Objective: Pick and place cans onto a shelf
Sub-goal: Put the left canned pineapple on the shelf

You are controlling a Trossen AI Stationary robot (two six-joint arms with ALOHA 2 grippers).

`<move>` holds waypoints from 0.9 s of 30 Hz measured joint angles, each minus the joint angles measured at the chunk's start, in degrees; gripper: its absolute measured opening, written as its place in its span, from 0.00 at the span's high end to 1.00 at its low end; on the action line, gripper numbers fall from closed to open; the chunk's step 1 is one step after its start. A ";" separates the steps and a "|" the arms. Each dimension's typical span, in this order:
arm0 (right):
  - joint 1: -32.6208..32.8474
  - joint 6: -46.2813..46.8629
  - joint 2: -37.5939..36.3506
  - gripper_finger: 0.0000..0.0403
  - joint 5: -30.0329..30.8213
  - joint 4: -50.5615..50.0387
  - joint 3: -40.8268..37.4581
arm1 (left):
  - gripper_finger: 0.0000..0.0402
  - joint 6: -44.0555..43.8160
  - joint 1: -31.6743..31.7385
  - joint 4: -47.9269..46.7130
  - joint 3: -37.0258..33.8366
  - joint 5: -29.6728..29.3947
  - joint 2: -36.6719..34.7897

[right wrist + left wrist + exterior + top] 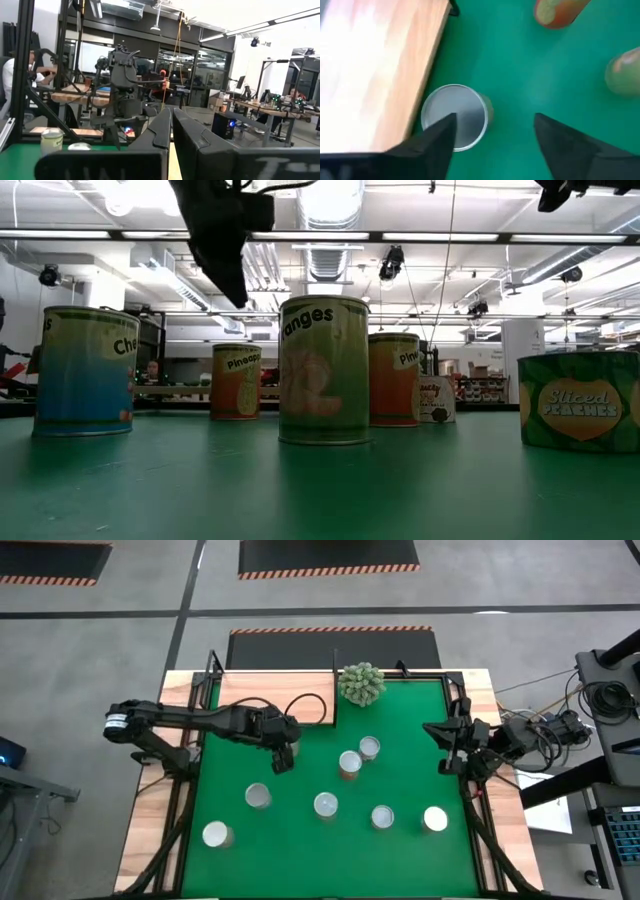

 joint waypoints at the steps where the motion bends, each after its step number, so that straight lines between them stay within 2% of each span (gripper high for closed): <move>1: 0.00 0.00 0.00 0.98 0.00 0.00 -0.01 | 0.29 0.84 0.03 0.01 -0.33 -1.18 0.00; 5: 0.00 0.00 0.00 0.98 0.00 0.01 -0.01 | 0.16 3.26 1.21 1.60 -1.84 -2.92 0.00; 8: 0.00 0.00 0.00 0.98 0.00 0.01 -0.01 | 0.12 4.43 2.57 3.71 -3.19 -2.97 0.00; 11: 0.00 0.00 0.00 0.98 0.00 -0.33 -0.01 | 0.12 5.29 4.30 5.76 -4.80 -2.60 0.00; 19: -0.01 -0.07 0.00 0.98 0.00 -1.51 -0.01 | 0.15 6.55 6.96 7.88 -6.85 3.63 0.00; 27: 0.00 -0.10 -0.02 0.98 0.00 -1.52 -0.01 | 0.15 7.03 8.04 9.01 -7.38 3.58 -0.04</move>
